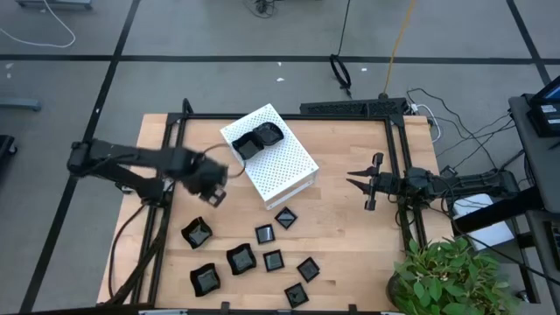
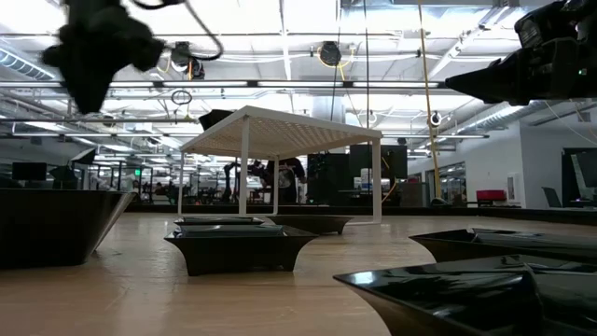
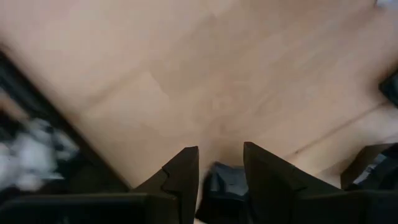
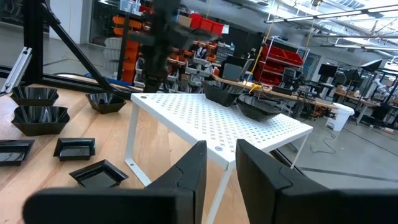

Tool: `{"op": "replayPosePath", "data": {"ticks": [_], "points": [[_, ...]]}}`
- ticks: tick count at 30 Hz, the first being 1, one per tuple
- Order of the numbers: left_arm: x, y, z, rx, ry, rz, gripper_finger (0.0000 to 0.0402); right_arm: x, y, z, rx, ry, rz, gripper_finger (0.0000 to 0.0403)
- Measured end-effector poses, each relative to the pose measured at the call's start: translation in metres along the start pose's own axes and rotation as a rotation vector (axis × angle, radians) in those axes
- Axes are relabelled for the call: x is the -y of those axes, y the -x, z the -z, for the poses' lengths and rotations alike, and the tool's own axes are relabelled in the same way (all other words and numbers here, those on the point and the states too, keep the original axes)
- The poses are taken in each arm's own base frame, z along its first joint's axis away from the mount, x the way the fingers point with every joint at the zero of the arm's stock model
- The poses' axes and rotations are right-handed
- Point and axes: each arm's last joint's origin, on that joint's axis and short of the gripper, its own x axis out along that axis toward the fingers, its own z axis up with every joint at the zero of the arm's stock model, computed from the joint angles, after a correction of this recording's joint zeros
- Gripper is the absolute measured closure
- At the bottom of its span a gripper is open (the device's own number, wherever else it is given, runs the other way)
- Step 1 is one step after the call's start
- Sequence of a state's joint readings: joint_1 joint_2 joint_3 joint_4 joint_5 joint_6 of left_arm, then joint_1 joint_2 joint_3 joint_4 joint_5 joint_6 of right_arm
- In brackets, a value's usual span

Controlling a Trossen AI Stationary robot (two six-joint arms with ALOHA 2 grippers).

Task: Pick & Place Mini shaped plates
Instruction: Stack the distorted square plate on top of the other distorted square plate on the shelf

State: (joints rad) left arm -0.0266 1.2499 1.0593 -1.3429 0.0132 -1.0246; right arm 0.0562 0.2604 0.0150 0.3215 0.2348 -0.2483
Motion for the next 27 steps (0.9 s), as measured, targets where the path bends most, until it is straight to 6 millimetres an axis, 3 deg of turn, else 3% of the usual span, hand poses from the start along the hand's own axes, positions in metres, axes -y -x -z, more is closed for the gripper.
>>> {"op": "replayPosePath", "data": {"ticks": [6,11,27], "points": [[-0.003,-0.046,0.037,-0.024,0.105,0.025,0.0272,0.000,0.000,0.000,0.000,0.000,0.000,0.0330],[0.001,-0.068,0.055,-0.071,0.106,0.064,0.0272,0.000,0.000,0.000,0.002,0.000,0.001,0.0330],[0.001,-0.074,0.097,-0.104,0.071,0.001,0.0272,0.000,0.000,0.000,0.002,0.000,0.000,0.0330]]}}
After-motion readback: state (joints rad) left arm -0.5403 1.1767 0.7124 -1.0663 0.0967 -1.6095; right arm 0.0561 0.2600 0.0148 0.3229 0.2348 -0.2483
